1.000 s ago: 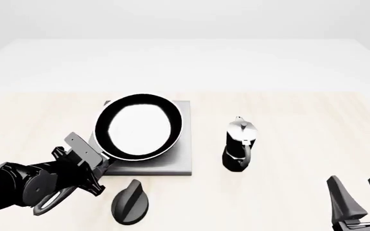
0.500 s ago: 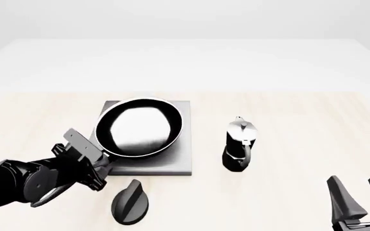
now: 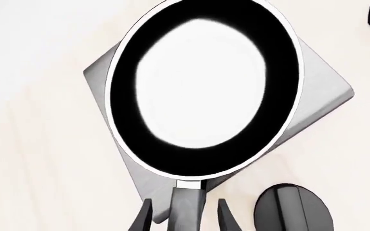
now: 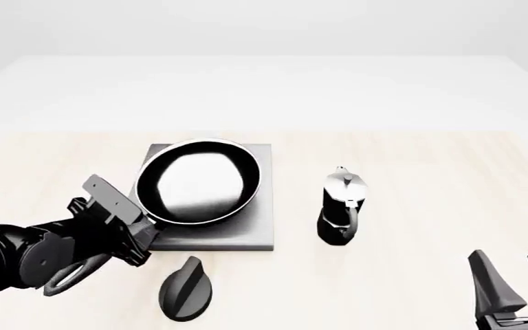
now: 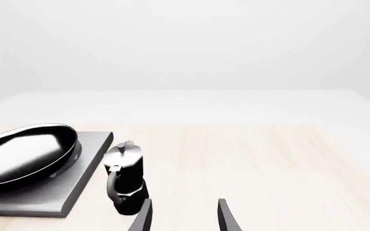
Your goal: Turn on the stove and put the frying pan on it.
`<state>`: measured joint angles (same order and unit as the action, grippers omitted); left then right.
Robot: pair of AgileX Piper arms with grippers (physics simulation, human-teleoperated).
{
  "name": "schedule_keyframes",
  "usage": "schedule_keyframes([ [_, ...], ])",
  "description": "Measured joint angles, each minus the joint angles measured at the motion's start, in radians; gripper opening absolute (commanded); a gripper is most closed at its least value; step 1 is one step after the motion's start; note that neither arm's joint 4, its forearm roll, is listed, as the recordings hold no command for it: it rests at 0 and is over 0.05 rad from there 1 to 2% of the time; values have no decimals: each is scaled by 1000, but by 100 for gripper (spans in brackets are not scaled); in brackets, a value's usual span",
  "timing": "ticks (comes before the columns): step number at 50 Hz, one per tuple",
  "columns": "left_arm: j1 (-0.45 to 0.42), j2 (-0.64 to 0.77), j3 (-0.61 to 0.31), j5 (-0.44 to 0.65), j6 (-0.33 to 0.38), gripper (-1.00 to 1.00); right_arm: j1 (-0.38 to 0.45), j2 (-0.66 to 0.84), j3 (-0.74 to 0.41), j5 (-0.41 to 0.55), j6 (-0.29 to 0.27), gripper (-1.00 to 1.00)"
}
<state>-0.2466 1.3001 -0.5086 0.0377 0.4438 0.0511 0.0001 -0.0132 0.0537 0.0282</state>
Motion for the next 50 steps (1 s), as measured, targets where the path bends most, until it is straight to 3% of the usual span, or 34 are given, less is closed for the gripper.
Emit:
schedule_keyframes([
  [36, -73, -410, -74, 322, -58, 100, 12, 0, -38, 24, -8, 100],
  [50, -96, -615, -104, 434, -121, 100, 16, 0, -56, 31, -4, 100],
])
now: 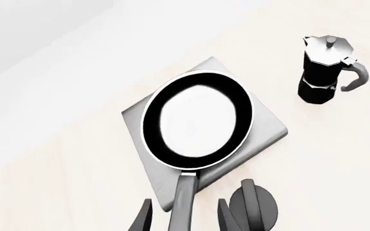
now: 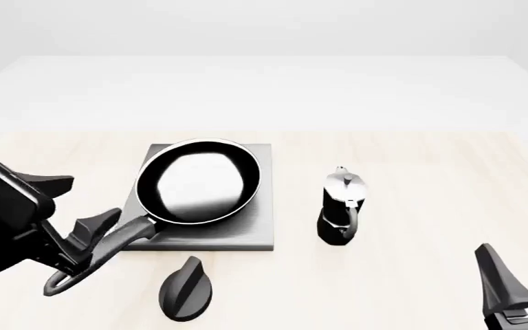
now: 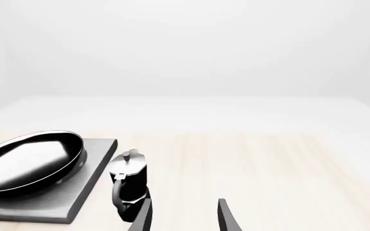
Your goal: Turn on the stove and put the frying pan on it.
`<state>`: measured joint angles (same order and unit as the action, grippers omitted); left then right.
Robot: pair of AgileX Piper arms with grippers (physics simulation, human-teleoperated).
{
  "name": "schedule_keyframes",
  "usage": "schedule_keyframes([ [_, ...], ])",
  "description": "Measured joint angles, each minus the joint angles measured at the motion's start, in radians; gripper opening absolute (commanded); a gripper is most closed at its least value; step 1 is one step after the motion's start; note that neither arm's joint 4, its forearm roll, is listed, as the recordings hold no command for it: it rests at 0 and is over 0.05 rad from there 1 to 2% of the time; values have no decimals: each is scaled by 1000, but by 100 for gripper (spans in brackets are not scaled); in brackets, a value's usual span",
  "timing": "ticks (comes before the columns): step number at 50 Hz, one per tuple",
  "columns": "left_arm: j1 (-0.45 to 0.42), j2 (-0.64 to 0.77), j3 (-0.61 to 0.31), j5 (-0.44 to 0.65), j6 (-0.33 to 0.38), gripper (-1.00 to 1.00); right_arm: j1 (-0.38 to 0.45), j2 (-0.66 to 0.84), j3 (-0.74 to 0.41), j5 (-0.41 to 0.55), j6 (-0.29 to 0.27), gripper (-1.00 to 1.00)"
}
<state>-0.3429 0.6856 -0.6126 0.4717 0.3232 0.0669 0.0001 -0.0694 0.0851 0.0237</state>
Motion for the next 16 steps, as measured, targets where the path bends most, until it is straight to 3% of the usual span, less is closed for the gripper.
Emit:
schedule_keyframes([
  [16, -6, -251, -48, 128, -148, 100, 11, 0, -51, 24, 0, 100],
])
